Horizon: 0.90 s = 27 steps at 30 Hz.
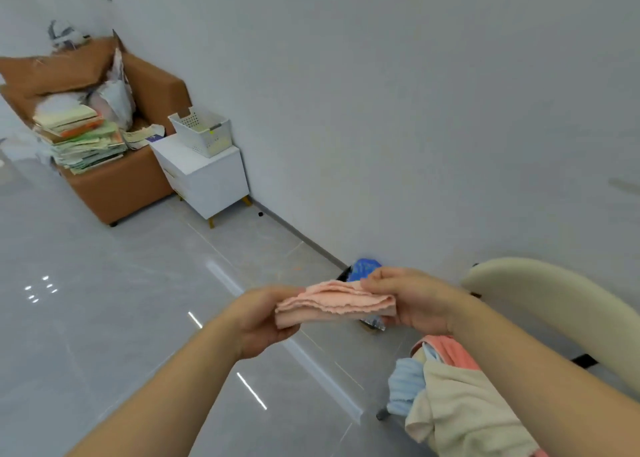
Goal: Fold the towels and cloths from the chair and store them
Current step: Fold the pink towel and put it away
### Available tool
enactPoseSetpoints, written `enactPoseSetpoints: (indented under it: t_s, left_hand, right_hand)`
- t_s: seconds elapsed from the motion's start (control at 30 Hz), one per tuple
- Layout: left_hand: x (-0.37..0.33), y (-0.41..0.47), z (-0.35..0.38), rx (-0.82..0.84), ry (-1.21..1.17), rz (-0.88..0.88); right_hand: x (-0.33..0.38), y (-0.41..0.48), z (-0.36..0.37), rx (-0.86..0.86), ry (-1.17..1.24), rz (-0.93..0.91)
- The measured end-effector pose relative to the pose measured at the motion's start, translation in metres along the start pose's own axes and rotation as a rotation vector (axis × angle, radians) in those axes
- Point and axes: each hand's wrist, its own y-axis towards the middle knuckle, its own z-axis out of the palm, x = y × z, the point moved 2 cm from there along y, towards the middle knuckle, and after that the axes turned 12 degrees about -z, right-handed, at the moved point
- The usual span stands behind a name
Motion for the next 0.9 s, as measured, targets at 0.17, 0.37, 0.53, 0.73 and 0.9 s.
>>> enactPoseSetpoints:
  t_s: [0.17,0.37,0.53,0.73,0.9]
  left_hand:
    - [-0.030,-0.048,-0.040,-0.156,0.063,-0.028]
    - [-0.071,-0.046,-0.099,-0.169,0.015,0.007]
    - [-0.140,-0.020,-0.147,-0.143,0.000,0.131]
    - [-0.256,0.041,-0.215,-0.164,0.086,0.183]
    - [-0.383,0.077,-0.267,-0.286,0.139,0.235]
  right_hand:
    - [0.025,0.015,0.063,-0.075,0.072,0.133]
    - [0.038,0.079,0.110,-0.058,0.124,0.176]
    - [0.073,0.148,0.133,-0.081,0.015,0.136]
    - [0.127,0.292,0.136,-0.018,0.082,0.071]
    - [0.208,0.416,0.148,0.097,-0.019,-0.015]
